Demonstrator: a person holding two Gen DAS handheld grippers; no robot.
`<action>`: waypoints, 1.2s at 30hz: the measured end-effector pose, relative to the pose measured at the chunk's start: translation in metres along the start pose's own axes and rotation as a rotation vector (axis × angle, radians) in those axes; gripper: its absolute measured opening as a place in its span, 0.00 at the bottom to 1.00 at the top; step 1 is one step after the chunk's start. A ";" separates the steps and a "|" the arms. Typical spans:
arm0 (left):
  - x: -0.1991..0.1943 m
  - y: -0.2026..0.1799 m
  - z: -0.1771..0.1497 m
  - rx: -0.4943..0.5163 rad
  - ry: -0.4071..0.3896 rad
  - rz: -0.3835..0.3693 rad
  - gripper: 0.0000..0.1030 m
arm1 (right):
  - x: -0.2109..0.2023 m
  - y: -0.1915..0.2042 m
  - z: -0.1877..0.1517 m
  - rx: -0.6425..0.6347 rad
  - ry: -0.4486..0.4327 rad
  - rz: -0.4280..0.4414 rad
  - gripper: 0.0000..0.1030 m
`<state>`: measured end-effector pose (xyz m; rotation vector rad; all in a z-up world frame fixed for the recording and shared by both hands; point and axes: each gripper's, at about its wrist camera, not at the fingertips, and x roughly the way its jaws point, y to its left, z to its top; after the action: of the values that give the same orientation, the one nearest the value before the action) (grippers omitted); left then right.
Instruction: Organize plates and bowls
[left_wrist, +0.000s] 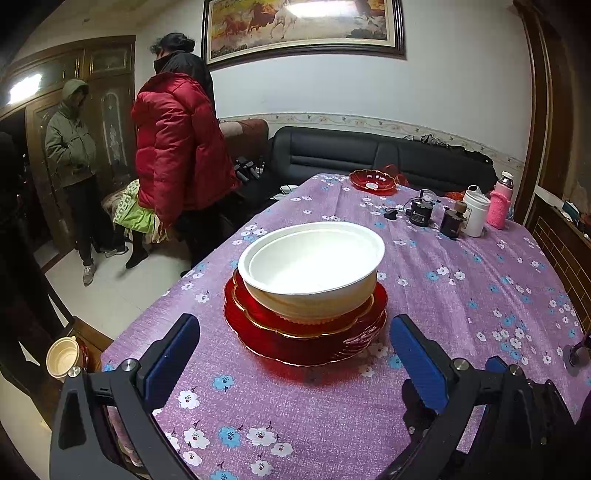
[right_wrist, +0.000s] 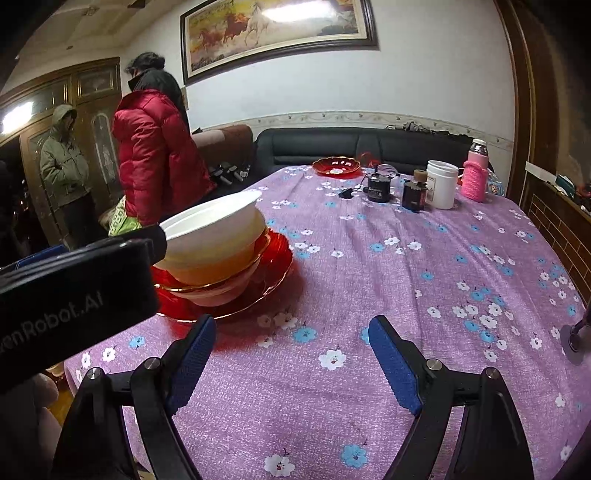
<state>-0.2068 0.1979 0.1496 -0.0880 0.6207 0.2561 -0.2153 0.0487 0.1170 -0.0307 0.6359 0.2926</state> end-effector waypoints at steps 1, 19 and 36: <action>0.002 0.001 0.000 -0.001 0.004 -0.003 1.00 | 0.002 0.002 -0.001 -0.007 0.006 -0.001 0.86; 0.027 0.017 -0.014 -0.030 0.080 -0.064 1.00 | 0.018 0.025 -0.002 -0.050 0.077 -0.035 0.86; 0.034 0.036 -0.021 -0.069 0.108 -0.086 1.00 | 0.024 0.038 -0.002 -0.074 0.108 -0.042 0.86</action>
<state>-0.2011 0.2368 0.1126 -0.1957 0.7137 0.1902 -0.2087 0.0909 0.1039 -0.1309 0.7302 0.2749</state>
